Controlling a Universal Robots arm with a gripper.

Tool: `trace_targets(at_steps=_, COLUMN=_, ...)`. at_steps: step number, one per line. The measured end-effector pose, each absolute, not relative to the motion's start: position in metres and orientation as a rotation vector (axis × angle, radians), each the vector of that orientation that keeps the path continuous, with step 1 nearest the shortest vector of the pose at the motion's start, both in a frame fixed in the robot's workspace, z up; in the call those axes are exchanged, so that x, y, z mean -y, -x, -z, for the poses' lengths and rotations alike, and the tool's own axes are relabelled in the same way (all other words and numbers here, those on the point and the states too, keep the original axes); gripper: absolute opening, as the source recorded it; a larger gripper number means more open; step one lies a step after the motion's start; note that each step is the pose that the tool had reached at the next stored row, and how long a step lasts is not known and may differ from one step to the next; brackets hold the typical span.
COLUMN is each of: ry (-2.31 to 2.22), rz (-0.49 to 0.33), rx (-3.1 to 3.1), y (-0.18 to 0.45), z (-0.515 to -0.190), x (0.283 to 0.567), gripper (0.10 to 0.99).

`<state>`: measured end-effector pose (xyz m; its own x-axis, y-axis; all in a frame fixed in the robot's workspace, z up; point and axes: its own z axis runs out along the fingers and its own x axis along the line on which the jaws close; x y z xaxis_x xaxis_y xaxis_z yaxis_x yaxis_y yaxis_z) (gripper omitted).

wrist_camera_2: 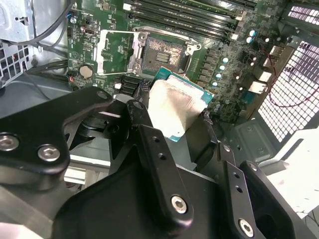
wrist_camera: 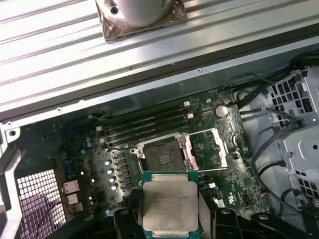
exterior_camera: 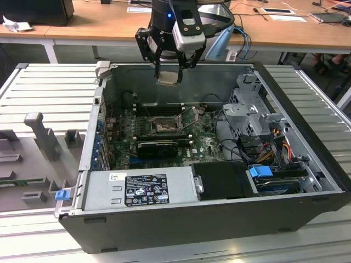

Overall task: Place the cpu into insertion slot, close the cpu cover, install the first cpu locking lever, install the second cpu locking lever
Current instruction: 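Place the cpu into insertion slot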

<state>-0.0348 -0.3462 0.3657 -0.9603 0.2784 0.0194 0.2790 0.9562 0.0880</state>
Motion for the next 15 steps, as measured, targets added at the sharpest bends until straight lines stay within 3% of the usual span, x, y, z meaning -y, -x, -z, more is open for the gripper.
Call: trace_targets(at_steps=15, ry=0.547, rz=0.141, rx=3.087, y=0.0348, z=-0.3656, x=0.3462, gripper=0.537)
